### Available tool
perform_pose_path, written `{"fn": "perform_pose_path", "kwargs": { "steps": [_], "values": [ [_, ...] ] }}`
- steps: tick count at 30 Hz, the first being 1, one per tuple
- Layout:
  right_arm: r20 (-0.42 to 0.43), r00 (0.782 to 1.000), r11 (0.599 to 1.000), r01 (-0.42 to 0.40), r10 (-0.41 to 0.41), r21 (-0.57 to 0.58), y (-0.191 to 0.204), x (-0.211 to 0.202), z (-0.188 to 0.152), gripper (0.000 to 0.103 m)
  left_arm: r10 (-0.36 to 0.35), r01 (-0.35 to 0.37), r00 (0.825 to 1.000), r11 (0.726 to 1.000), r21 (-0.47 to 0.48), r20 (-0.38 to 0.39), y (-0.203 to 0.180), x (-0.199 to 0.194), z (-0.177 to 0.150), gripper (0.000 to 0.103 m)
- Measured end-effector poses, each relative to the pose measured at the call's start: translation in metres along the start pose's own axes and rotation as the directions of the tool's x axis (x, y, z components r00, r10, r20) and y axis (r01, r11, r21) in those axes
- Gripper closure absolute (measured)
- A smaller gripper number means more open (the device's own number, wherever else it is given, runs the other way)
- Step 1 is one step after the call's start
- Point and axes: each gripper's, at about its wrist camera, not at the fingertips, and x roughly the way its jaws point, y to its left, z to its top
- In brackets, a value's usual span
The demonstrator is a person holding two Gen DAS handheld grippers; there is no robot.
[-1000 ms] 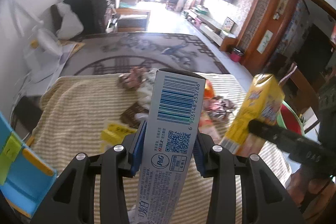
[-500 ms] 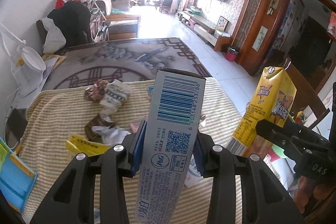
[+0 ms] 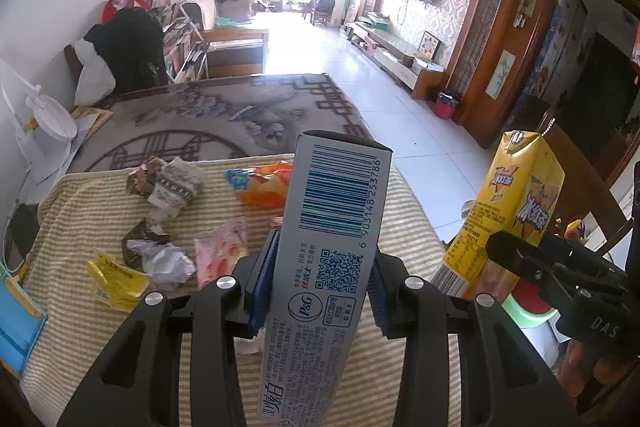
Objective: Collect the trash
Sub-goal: 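Carry both items to the red bucket and open the right tool to drop the carton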
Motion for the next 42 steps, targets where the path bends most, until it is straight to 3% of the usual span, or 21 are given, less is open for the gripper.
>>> {"fn": "perform_pose_path", "kwargs": {
  "steps": [9,15,30,39,40,42],
  "values": [
    [0.051,0.998,0.999,0.022,-0.024,0.040,-0.038,-0.026,0.002,0.037,-0.016,0.016,1.000,0.998,0.065,0.001,-0.053,0.005,0.007,0.065],
    [0.066,0.994,0.994,0.087,-0.091,0.072,-0.070,-0.041,-0.004,0.037,-0.044,0.045,0.999,0.994,0.095,-0.014,-0.087,0.017,0.008,0.065],
    [0.013,0.942,0.925,0.326,-0.334,0.194,-0.172,-0.073,-0.036,0.036,-0.162,0.180,0.980,0.968,0.173,-0.115,-0.168,0.059,0.001,0.065],
    [0.005,0.930,0.903,0.355,-0.367,0.242,-0.209,-0.082,-0.040,0.036,-0.186,0.214,0.972,0.954,0.210,-0.146,-0.199,0.075,0.001,0.065],
    [0.002,0.930,0.904,0.356,-0.366,0.238,-0.211,-0.081,-0.040,0.035,-0.188,0.217,0.970,0.954,0.207,-0.151,-0.201,0.077,0.002,0.065],
    [-0.003,0.924,0.897,0.372,-0.382,0.238,-0.215,-0.080,-0.038,0.022,-0.192,0.223,0.969,0.953,0.206,-0.157,-0.205,0.081,0.004,0.065]
  ]
}}
